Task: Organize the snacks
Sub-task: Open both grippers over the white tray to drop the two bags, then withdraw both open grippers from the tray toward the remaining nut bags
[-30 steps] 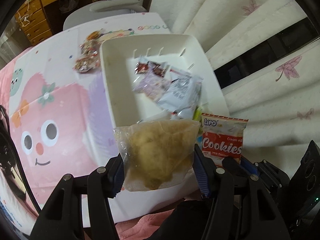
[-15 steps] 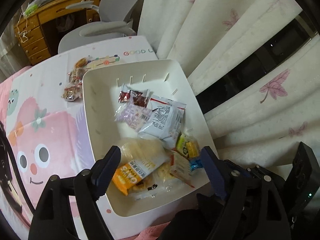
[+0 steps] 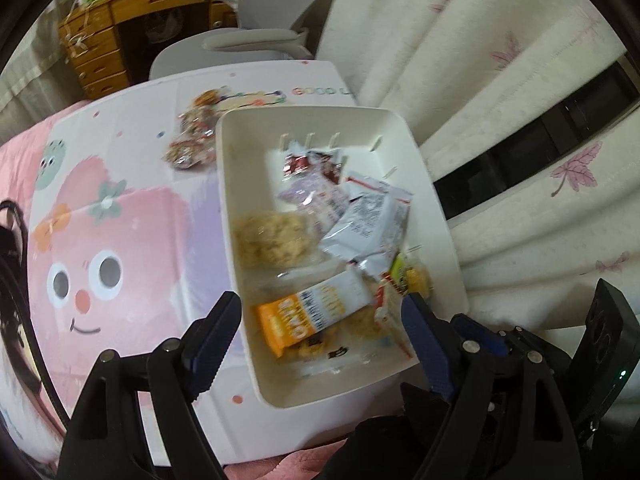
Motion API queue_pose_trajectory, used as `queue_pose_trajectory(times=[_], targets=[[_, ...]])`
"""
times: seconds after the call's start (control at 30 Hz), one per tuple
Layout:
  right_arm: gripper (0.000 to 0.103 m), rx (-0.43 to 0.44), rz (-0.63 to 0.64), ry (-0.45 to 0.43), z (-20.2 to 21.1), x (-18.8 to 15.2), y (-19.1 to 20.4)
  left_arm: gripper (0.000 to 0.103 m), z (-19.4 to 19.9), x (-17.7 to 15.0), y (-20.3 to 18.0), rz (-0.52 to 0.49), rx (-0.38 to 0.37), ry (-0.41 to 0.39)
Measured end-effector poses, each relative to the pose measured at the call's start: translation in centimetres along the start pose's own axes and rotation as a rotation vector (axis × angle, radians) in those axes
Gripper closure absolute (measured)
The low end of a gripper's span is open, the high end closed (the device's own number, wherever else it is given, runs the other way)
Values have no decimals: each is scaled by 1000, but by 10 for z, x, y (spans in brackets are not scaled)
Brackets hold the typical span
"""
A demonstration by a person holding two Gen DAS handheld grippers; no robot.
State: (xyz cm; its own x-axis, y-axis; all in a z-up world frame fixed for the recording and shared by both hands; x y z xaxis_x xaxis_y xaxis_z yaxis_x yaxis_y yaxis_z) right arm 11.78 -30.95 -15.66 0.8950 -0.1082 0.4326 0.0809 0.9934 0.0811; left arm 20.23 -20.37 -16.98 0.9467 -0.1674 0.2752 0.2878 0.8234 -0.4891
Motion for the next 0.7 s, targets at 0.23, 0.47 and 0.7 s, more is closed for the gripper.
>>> queue_pose_trajectory(times=[0.23, 0.47, 0.7], targets=[[69, 31, 19, 22, -5, -5, 34, 22, 27, -24, 44, 54, 42, -21], [62, 41, -2, 41, -9, -8, 72, 22, 57, -45, 90, 87, 43, -41], [60, 32, -2, 63, -12, -14, 126, 22, 92, -62, 135, 81, 37, -39]])
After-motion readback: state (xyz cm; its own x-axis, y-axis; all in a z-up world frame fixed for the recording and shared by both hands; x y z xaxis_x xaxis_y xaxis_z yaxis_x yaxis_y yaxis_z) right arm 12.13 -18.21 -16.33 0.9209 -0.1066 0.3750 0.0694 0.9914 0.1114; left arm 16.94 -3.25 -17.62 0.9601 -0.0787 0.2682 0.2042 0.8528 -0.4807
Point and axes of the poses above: each gripper's, at about its wrist camera, not at the fingertips, and z roughly against the way its jaws point, y to its left, x to its top, the point moved 8 cm from there along -z, roughly the way its jaws point, and after that the axes turned 15 degrees about -x, right-handed, at the moved point
